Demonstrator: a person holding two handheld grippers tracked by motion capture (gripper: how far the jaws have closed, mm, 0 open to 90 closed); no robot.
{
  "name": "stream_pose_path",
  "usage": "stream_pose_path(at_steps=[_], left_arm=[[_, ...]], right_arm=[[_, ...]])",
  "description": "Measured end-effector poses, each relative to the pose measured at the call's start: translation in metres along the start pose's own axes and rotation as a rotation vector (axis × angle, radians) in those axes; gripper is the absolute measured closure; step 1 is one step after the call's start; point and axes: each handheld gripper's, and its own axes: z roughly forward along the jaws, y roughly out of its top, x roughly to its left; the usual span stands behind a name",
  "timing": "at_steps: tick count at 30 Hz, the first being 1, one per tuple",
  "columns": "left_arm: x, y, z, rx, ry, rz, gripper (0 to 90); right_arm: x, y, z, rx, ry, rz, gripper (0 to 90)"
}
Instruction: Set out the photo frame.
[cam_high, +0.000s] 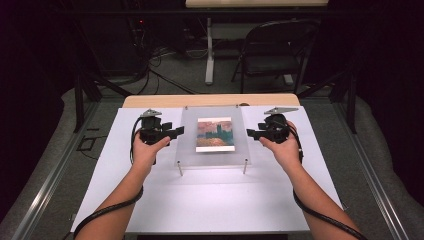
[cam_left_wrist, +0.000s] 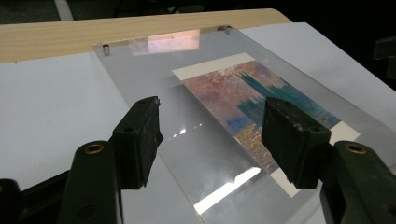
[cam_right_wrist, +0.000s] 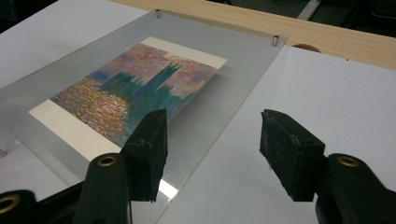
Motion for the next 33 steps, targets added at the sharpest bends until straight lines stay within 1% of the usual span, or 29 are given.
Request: stream_pose_path(at_steps=[3, 4, 8, 10, 12, 13, 14, 15, 16, 17, 19, 21, 23, 26, 28, 31, 33], left_arm=[[0.001, 0.004, 0.006, 0.0, -0.005, 0.002, 37.5], [0.002, 0.005, 0.007, 0.002, -0.002, 0.002, 37.5], [0.008, 0.009, 0.016, 0.017, 0.013, -0.002, 37.5], [0.011, 0.01, 0.02, 0.028, 0.026, 0.004, 37.9], [0.014, 0.012, 0.024, 0.032, 0.037, -0.008, 38.0], [0.016, 0.012, 0.027, 0.031, 0.038, -0.023, 38.0], [0.016, 0.012, 0.027, 0.031, 0.038, -0.023, 38.0], [0.019, 0.013, 0.031, 0.04, 0.037, -0.048, 38.0], [0.02, 0.013, 0.033, 0.044, 0.041, -0.052, 37.9], [0.021, 0.013, 0.037, 0.054, 0.051, -0.054, 38.0], [0.022, 0.013, 0.042, 0.064, 0.06, -0.059, 38.0], [0.024, 0.013, 0.049, 0.078, 0.055, -0.078, 38.0], [0.023, 0.012, 0.055, 0.083, 0.052, -0.09, 37.8], [0.023, 0.009, 0.063, 0.098, 0.049, -0.088, 37.6], [0.024, 0.007, 0.067, 0.107, 0.042, -0.093, 37.6], [0.027, 0.005, 0.071, 0.111, 0.04, -0.119, 37.5], [0.028, 0.004, 0.074, 0.121, 0.054, -0.115, 37.5]], right_arm=[[0.001, 0.002, 0.004, 0.002, 0.007, 0.006, 41.2], [0.0, 0.002, 0.007, 0.004, 0.007, -0.002, 41.1], [-0.003, 0.005, 0.016, 0.005, -0.003, 0.0, 40.9], [-0.007, 0.008, 0.022, 0.008, -0.007, 0.017, 40.7], [-0.01, 0.011, 0.027, 0.003, -0.008, 0.026, 40.7], [-0.01, 0.012, 0.028, 0.001, -0.01, 0.031, 40.6], [-0.012, 0.014, 0.031, -0.003, -0.01, 0.037, 40.4], [-0.012, 0.015, 0.032, -0.003, -0.008, 0.047, 40.1], [-0.013, 0.016, 0.034, -0.006, -0.004, 0.058, 39.7], [-0.014, 0.017, 0.036, -0.004, -0.002, 0.063, 39.4], [-0.015, 0.018, 0.041, 0.006, 0.004, 0.07, 38.8], [-0.016, 0.018, 0.046, 0.015, 0.002, 0.075, 38.2], [-0.016, 0.017, 0.051, 0.019, 0.006, 0.09, 37.9], [-0.018, 0.013, 0.059, 0.028, 0.021, 0.129, 37.5], [-0.018, 0.011, 0.065, 0.039, 0.025, 0.136, 37.4], [-0.018, 0.009, 0.072, 0.048, 0.023, 0.142, 37.2], [-0.018, 0.008, 0.077, 0.057, 0.033, 0.154, 37.1]])
